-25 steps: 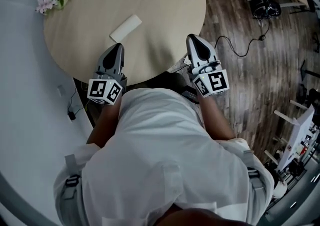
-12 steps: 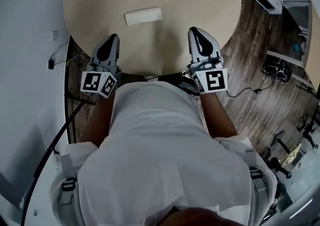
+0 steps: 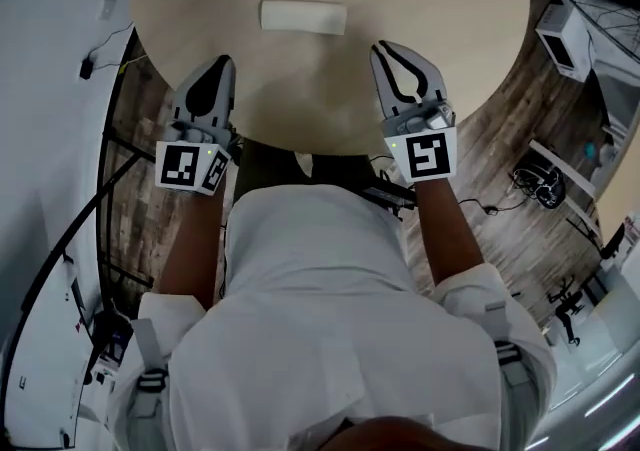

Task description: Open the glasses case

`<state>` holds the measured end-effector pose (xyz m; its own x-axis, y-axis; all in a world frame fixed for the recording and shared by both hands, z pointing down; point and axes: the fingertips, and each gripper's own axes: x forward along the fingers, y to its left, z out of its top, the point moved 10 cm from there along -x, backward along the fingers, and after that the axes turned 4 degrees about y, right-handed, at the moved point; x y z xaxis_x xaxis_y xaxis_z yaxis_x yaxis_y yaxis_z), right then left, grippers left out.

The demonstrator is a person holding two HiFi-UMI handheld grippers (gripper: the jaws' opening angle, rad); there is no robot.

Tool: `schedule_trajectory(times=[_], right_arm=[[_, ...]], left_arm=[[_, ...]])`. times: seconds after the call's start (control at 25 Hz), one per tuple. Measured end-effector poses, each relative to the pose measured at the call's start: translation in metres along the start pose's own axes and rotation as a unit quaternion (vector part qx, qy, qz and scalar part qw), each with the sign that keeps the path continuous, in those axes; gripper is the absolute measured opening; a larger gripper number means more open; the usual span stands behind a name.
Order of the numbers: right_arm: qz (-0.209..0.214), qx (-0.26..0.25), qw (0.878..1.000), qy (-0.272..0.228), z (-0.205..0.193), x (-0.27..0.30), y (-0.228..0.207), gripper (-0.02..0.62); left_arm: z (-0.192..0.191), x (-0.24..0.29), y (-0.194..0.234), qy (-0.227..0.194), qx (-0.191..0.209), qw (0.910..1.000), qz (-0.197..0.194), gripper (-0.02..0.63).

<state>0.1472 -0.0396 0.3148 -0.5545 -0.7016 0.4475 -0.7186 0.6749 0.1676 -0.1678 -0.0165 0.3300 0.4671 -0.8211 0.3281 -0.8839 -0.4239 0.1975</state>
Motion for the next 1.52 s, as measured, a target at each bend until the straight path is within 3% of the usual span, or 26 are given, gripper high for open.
schedule_trajectory(times=[0.2,0.36,0.44,0.6,0.76,1.0,1.52], right_arm=[[0.057,-0.121,0.991,0.031,-0.036,0.051,0.017,0.046],[0.078,-0.144,0.985,0.048,-0.063,0.079,0.024,0.097],[0.083,-0.164,0.982,0.053,-0.077,0.09,0.027,0.103],[0.082,-0.218,0.97,0.065,-0.1,0.107,0.032,0.109],[0.077,-0.276,0.956,0.065,-0.111,0.113,0.036,0.11],[0.069,-0.317,0.945,0.052,-0.113,0.105,0.031,0.109],[0.068,-0.358,0.929,0.065,-0.117,0.11,0.033,0.1]], left_arm=[[-0.03,0.02,0.015,-0.002,0.018,0.9998,-0.012,0.014],[-0.061,0.041,0.026,0.005,0.025,0.9996,-0.016,0.014],[-0.072,0.049,0.026,0.002,0.022,0.9996,-0.018,0.014],[-0.09,0.054,0.024,0.016,0.059,0.9978,-0.026,0.014],[-0.095,0.053,0.026,0.003,0.051,0.9979,-0.04,0.014],[-0.086,0.057,0.017,-0.018,0.082,0.9949,-0.056,0.014],[-0.081,0.059,0.004,-0.03,0.064,0.9947,-0.075,0.014]])
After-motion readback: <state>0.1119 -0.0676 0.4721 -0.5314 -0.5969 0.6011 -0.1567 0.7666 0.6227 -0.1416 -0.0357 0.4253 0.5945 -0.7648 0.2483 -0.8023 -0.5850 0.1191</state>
